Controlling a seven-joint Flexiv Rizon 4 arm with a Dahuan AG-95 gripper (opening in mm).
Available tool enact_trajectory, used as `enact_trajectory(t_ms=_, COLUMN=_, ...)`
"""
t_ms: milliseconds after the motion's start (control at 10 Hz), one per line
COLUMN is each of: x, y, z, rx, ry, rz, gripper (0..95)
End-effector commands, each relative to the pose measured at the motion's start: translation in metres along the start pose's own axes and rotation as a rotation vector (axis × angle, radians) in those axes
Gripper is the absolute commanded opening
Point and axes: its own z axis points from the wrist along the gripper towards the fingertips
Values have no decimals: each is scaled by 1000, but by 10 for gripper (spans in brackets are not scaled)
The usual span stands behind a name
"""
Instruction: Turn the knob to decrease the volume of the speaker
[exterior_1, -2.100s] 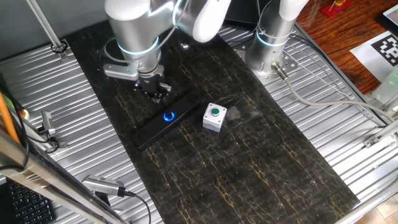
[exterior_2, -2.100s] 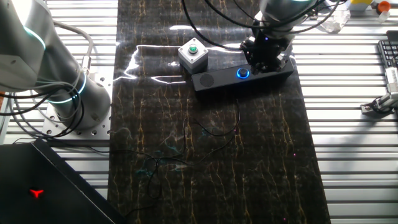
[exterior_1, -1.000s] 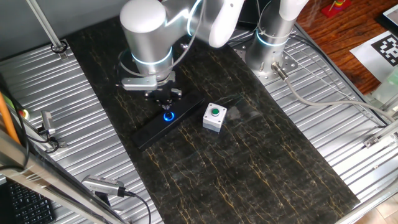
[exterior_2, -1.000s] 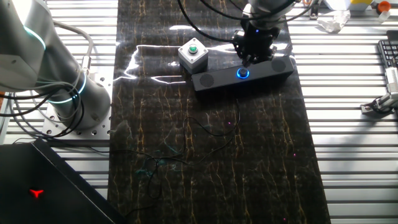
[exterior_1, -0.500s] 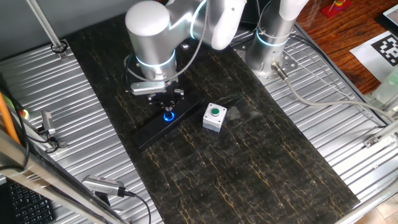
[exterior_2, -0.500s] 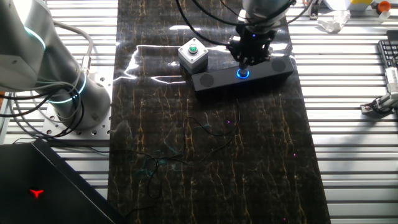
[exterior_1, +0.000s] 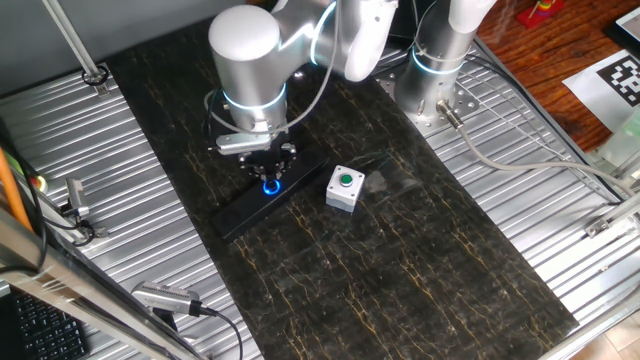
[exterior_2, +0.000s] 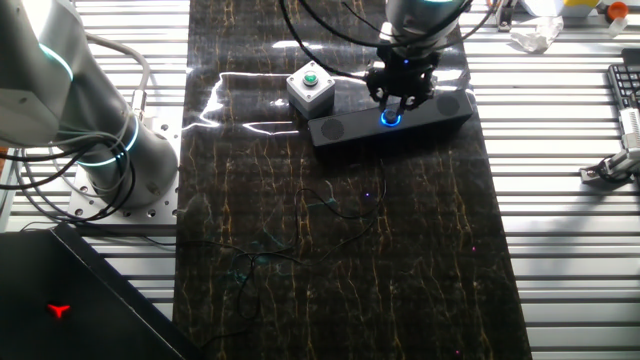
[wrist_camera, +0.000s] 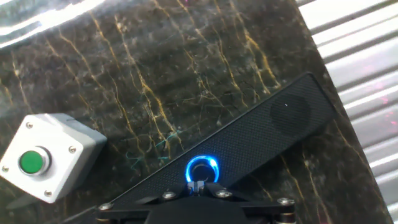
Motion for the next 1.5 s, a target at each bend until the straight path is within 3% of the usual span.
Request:
enact_trajectory(t_ms=100, x=-2, y=-4, z=2, rx=-3, ry=0, rz=-11, gripper=380)
enact_trajectory(t_ms=900, x=-2, y=-3, z=12, rx=-5, ry=-3, rz=3, gripper=380)
enact_trajectory(t_ms=1500, x=-2, y=-3, z=15, rx=-6, ry=-16, rz=370, gripper=380)
